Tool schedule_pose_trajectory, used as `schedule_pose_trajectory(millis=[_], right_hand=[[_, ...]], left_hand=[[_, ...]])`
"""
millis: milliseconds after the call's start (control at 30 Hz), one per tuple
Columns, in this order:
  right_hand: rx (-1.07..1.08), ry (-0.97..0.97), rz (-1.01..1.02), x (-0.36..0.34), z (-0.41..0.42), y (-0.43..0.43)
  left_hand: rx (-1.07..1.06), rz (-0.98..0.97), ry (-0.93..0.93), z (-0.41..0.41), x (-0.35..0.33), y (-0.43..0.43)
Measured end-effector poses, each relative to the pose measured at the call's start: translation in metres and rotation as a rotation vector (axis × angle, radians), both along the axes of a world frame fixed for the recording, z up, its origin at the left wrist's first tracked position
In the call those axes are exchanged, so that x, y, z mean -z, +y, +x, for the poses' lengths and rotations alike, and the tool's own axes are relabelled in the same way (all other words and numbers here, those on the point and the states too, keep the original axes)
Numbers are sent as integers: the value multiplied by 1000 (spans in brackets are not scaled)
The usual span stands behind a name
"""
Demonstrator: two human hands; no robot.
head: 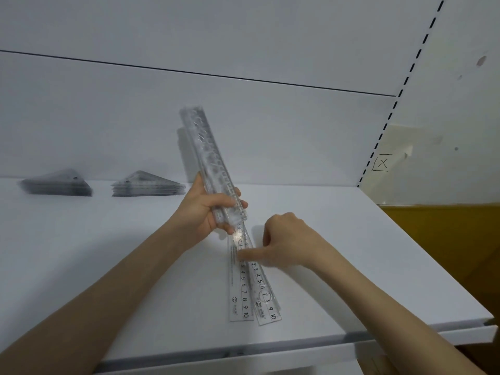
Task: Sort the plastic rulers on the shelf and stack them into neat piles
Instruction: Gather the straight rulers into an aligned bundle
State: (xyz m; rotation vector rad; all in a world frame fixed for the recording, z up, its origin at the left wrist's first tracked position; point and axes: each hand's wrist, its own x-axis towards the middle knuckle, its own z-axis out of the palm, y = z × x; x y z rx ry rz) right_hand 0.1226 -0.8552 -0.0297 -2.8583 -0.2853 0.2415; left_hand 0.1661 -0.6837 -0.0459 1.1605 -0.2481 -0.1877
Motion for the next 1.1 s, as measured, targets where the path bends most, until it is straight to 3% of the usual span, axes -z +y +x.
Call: schedule_pose_trajectory(millis=[100,467,633,800,967,1100], right_hand=[[-52,-20,-61,-1,-7,11],[103,152,285,7,11,-4],[124,-40,202,17,8,-2],[120,78,198,11,15,2],[137,273,566,9,21,-19],[83,100,938,0,25,-38]], left_hand=[[-8,2,4,0,1,-1],[28,-14,-6,-1,0,0],[33,-17,-10,1,0,0],[48,-24,-10,1,2,0],[72,-38,-1,1,2,1],[119,-21,-12,-1,1,0]])
